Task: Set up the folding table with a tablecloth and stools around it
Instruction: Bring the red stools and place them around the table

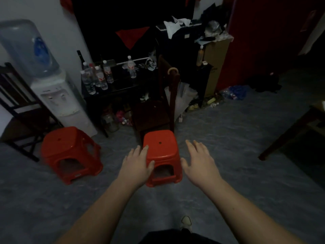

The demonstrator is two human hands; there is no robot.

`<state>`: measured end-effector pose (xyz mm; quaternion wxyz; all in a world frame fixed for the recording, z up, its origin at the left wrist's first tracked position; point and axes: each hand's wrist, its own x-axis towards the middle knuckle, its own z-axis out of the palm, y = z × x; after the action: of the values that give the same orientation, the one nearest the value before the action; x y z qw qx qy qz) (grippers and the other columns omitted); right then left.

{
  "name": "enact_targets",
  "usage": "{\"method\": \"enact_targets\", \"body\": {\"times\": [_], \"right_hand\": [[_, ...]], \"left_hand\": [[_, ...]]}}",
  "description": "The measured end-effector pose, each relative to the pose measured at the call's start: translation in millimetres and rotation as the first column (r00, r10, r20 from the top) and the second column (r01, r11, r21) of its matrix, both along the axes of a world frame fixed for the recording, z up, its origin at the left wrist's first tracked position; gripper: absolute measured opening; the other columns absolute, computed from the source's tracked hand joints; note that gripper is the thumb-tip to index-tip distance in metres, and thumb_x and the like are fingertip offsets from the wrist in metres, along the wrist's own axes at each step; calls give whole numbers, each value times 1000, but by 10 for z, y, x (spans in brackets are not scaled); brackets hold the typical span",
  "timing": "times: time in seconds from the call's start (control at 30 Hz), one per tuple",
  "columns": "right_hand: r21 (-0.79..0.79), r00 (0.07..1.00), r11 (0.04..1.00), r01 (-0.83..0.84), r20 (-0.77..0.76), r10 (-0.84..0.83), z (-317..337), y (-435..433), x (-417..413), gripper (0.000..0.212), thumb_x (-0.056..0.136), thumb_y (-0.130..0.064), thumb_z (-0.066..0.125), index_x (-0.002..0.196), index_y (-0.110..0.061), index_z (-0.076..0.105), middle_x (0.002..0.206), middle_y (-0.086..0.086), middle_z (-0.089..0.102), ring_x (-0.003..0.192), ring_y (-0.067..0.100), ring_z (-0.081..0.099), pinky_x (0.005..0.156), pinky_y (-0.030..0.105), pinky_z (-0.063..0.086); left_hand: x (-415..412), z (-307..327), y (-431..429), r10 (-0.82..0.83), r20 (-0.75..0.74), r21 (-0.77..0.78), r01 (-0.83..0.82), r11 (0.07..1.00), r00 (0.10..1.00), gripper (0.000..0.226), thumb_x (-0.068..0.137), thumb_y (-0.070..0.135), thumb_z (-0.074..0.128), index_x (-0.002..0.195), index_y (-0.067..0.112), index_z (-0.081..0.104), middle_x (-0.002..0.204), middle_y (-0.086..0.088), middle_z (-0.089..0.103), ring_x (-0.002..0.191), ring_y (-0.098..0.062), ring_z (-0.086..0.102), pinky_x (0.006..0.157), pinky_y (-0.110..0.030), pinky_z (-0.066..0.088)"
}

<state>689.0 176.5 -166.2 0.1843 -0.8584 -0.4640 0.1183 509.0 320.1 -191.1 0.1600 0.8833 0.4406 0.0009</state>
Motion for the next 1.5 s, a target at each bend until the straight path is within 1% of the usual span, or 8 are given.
{"method": "enact_targets", "body": {"times": [0.23,0.5,0.8,0.97,1.07,1.17,1.27,1.5], "right_hand": [[-79,996,993,-85,-26,83,-260,1068,1032,70,95,-45,48,155,-22,21,159,8,29,149,28,19,119,46,26],[-150,987,983,-108,-138,87,-1028,2157,1662,67,87,-45,40,145,-12,41,139,12,48,133,31,41,110,44,39],[-275,963,961,-13,-262,-62,-2314,3228,2111,63,88,-32,55,147,-15,41,142,16,48,128,34,47,108,41,39],[-320,935,946,-56,-348,-63,-3214,3568,2249,64,90,-35,50,149,-22,32,146,9,45,131,27,45,110,43,40],[-339,910,940,-43,-401,-103,-3818,3735,2339,68,86,-49,40,151,-31,25,149,3,41,134,21,42,107,47,43],[-288,879,954,83,-430,-207,-4381,3894,2445,67,94,-48,52,152,-30,25,152,0,39,134,10,38,108,33,34],[-306,815,932,195,-479,-327,-4944,3925,2544,86,91,-53,59,157,-24,12,159,5,28,144,21,31,112,37,30],[-257,767,940,223,-549,-332,-5349,3967,2459,85,79,-58,66,148,-42,18,145,-7,43,129,12,48,104,43,47]], "left_hand": [[826,-161,823,87,-47,-52,-90,995,995,82,87,62,30,155,17,26,159,-20,27,146,-37,25,118,-49,26],[1372,-794,1833,157,-110,-209,-177,962,982,72,96,44,51,155,15,23,159,-19,25,145,-37,27,116,-50,28],[1667,-2381,2995,121,-168,-462,-186,867,978,79,87,62,28,158,29,14,166,-6,13,147,-40,22,114,-57,30],[1906,-3007,3336,269,-202,-478,-335,812,942,77,96,40,52,158,19,11,164,-14,13,146,-40,24,114,-55,30],[1951,-3594,3484,351,-194,-510,-400,761,916,81,94,52,48,157,22,7,165,-11,10,149,-37,16,114,-58,30],[1988,-4208,3578,456,-190,-523,-482,703,870,91,89,64,50,157,20,8,164,-14,12,149,-35,16,114,-57,29],[2023,-4670,3657,590,-174,-552,-574,605,789,99,87,63,58,158,18,5,164,-14,14,148,-35,22,115,-54,29],[2079,-5045,3620,712,-157,-625,-627,465,684,102,87,58,62,158,21,-1,163,-11,19,145,-30,31,113,-51,35]]}}
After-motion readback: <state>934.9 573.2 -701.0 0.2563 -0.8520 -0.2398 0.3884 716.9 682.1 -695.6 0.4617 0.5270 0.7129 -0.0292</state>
